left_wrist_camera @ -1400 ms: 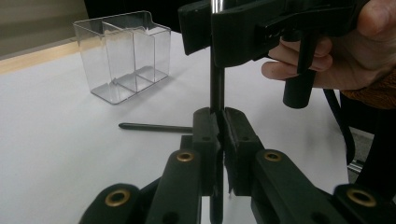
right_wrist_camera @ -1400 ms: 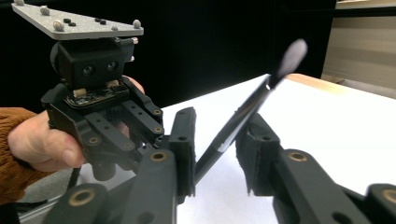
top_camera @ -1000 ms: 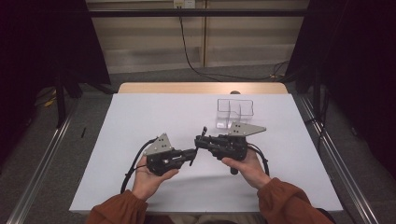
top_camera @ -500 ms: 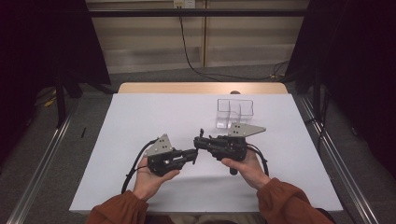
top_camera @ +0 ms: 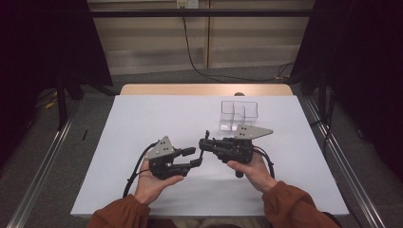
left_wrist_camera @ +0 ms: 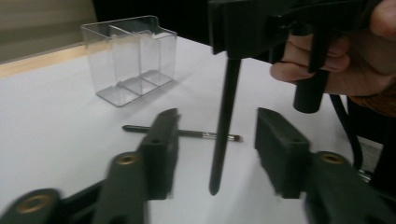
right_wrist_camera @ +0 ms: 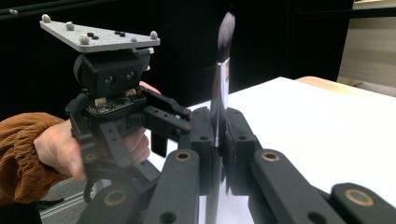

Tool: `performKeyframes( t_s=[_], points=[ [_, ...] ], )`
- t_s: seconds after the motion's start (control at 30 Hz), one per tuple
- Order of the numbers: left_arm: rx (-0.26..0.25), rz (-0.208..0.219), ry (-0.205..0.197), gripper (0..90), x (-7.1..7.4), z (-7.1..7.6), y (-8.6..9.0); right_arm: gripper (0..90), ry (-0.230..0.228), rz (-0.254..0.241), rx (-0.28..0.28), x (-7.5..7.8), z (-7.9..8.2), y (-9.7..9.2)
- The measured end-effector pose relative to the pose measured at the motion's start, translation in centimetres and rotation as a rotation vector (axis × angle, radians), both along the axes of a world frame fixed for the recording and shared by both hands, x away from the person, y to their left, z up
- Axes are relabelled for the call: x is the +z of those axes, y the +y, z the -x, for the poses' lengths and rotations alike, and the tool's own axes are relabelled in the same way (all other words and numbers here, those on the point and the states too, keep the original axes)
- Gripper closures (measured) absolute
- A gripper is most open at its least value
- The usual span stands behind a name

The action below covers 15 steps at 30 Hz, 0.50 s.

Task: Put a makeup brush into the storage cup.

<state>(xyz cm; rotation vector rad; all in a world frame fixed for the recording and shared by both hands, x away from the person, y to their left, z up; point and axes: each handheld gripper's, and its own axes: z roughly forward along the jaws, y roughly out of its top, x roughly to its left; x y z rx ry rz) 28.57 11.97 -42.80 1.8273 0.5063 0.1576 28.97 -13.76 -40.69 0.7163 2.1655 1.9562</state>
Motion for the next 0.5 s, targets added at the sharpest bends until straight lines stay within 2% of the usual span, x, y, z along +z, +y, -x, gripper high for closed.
performKeyframes(
  t_s=[0.17, 0.23, 0.3, 0.37, 0.5],
  points=[
    [0.045, 0.000, 0.004, 29.1, 0.0, 0.0, 0.4, 84.5, -0.007, 0.005, -0.012, 0.2, 0.0, -0.5],
    [0.053, 0.008, 0.034, 21.2, -0.1, 0.0, 0.6, 84.5, -0.008, 0.003, -0.015, 0.3, 0.0, -0.7],
    [0.064, -0.005, 0.012, 17.8, 0.1, 0.2, 0.8, 84.5, -0.013, 0.005, -0.015, 0.3, 0.0, -0.9],
    [0.074, -0.002, 0.027, 11.6, 0.2, 0.1, 1.1, 84.5, -0.011, 0.005, -0.020, 0.3, 0.0, -1.0],
    [0.111, -0.001, 0.025, 5.6, 0.4, -0.1, 1.8, 84.5, -0.009, 0.005, -0.027, 0.3, 0.0, -1.3]
  ],
)
